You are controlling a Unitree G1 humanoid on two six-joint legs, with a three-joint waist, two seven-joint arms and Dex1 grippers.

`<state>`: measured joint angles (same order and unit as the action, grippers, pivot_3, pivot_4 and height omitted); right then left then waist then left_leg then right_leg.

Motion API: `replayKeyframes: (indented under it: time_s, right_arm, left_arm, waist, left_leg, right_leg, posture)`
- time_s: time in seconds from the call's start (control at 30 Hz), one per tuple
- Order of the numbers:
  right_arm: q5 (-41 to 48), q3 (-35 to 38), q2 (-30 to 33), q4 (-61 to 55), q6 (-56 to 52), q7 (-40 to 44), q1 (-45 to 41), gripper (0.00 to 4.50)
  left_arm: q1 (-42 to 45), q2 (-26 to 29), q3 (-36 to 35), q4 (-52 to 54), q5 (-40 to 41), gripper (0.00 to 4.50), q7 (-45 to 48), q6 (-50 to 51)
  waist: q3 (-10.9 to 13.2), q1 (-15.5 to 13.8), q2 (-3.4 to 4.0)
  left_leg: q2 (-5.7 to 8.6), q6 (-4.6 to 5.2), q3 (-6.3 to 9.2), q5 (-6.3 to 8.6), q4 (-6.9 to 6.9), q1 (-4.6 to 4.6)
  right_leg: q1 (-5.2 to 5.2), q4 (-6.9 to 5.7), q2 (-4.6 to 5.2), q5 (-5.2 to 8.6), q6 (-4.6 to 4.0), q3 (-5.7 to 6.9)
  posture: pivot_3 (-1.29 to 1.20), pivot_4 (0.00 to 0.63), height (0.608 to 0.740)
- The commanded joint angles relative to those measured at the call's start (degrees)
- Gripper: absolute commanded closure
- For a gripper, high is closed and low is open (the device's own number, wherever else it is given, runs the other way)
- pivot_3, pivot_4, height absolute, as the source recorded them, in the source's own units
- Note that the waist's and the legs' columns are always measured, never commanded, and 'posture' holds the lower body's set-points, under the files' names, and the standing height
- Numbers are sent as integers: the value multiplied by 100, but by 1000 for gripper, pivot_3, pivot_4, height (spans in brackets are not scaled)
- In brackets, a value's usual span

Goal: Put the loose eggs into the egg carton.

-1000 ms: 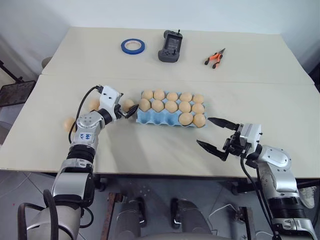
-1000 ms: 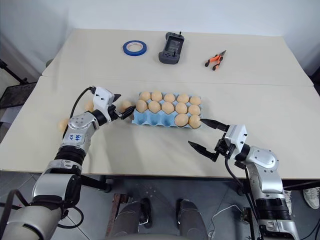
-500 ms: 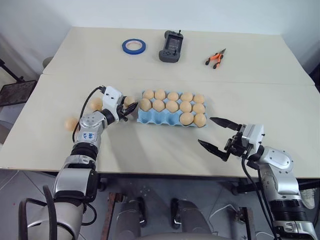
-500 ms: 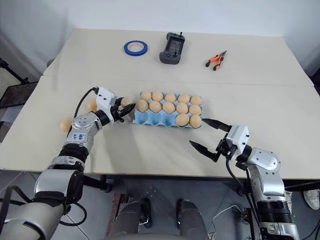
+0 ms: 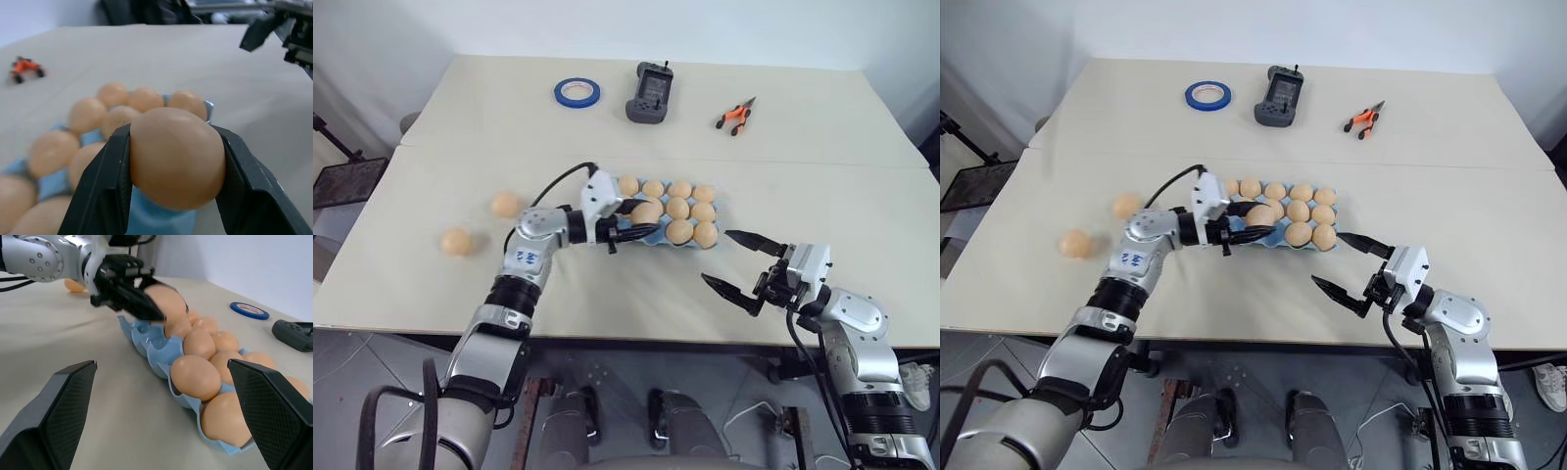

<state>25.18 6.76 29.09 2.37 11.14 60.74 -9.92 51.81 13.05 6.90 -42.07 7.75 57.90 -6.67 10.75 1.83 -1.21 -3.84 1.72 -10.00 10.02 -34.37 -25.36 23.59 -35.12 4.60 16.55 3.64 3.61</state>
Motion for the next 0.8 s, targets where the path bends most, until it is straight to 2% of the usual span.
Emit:
replayKeyframes:
  time_s: [0.03, 0.27, 0.4, 0.57, 0.67, 0.8]
  right_arm:
    - [58, 133, 31, -220, 70, -93, 51, 0]
    - [48, 88, -16, -329, 92, -219, 175, 0]
    - [45, 59, -13, -269, 93, -200, 115, 0]
    - [57, 22, -13, -178, 98, -123, 16, 0]
    - [74, -77, -36, 6, 114, 59, -163, 0]
    - [92, -121, -57, 160, 115, 205, -285, 0]
  left_arm:
    - [241, -58, -85, -306, -26, 2306, -50, -167]
    - [391, 19, -228, -607, -154, 156, -425, -470]
    - [321, 313, -681, -390, 128, 156, -580, -635]
    - [-192, 829, -1303, 414, 573, 156, -642, -440]
    - [-1723, 1555, -1932, 1706, 962, 73, -546, -170]
    - [-2855, 1836, -2266, 2704, 1112, 73, -795, -24]
  waist:
    - [0, 6, 0]
    - [0, -18, 0]
    - [0, 4, 0]
    - [0, 6, 0]
    - [-3, 140, 5]
    - [3, 113, -4]
  left_leg:
    - [-1, 0, 2, 0, 0, 1]
    - [-1, 2, 15, -1, 0, -6]
    - [-3, 2, 15, -1, -3, -4]
    - [-7, 0, 15, -1, -6, 0]
    - [-8, 0, 0, -1, 8, 13]
    - [-17, -11, 2, -9, 21, 20]
  right_leg:
    - [-1, -2, -1, 0, 0, 1]
    - [2, -9, 0, 0, 1, 2]
    - [3, -17, -2, 0, 1, 4]
    - [4, -33, -5, 1, -2, 4]
    - [3, -36, -4, 2, -2, -11]
    - [12, -54, 1, 13, -22, -31]
  posture:
    - [0, 150, 740]
    - [0, 150, 740]
    - [0, 150, 740]
    - [0, 150, 740]
    - [0, 150, 740]
    - [0, 150, 740]
